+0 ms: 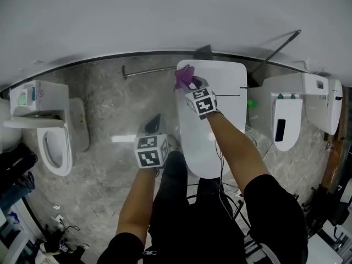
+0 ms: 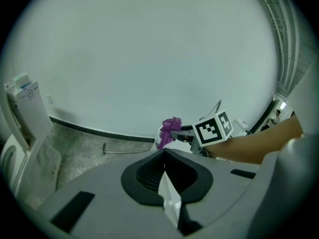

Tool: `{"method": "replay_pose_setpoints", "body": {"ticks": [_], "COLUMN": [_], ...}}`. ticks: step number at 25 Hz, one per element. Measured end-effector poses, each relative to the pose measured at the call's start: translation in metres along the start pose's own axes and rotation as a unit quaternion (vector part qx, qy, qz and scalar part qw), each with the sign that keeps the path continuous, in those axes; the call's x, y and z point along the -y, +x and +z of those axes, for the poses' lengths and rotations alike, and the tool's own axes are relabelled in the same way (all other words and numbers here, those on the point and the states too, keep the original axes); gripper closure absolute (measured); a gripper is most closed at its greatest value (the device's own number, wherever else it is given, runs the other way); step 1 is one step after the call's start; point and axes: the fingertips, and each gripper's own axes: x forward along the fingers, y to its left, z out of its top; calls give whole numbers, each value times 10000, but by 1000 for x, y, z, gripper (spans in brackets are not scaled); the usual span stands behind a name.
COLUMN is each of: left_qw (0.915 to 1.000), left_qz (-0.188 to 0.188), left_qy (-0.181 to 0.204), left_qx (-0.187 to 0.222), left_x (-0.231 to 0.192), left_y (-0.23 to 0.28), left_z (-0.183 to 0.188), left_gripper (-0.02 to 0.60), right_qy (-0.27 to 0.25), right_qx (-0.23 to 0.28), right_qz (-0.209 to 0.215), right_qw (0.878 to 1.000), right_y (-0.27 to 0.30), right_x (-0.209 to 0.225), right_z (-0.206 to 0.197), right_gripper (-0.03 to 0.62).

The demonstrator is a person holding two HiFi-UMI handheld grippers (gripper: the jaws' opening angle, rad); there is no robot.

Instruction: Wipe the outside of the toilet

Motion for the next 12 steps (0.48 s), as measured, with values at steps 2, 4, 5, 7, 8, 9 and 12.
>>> {"method": "replay_pose_setpoints", "body": {"ticks": [2,4,5,7,8,9,12], "left_qw": [10000,9999,9998,9996,9995,9993,9986], "left_qz": [6,16,25,47,58,67,84], "left_qy": [-49,-93,-120,-186,-224,-263,-390], "left_qx": [-70,-118,-140,-201,-236,-270,-337], "left_x": [-9,-18,-24,-32,-35,-38,-46], "left_y": [8,15,19,27,31,35,43], "left_z": [-8,-15,-19,-28,-32,-36,-45], "left_gripper": [571,571,571,571,571,571,571], "right_qy": [-64,-97,-113,-160,-181,-185,-11], "right_qx": [-125,-246,-298,-388,-422,-452,-537], "right_qz": [-21,-38,-38,-29,-31,-45,-117], "right_qw": [9999,9996,9995,9991,9989,9988,9985], "right_y": [17,32,39,52,57,62,72], "right_x": [7,13,15,18,21,23,30], "right_z": [-8,-17,-20,-27,-30,-33,-38], "right_gripper": [482,482,482,482,482,482,482]}}
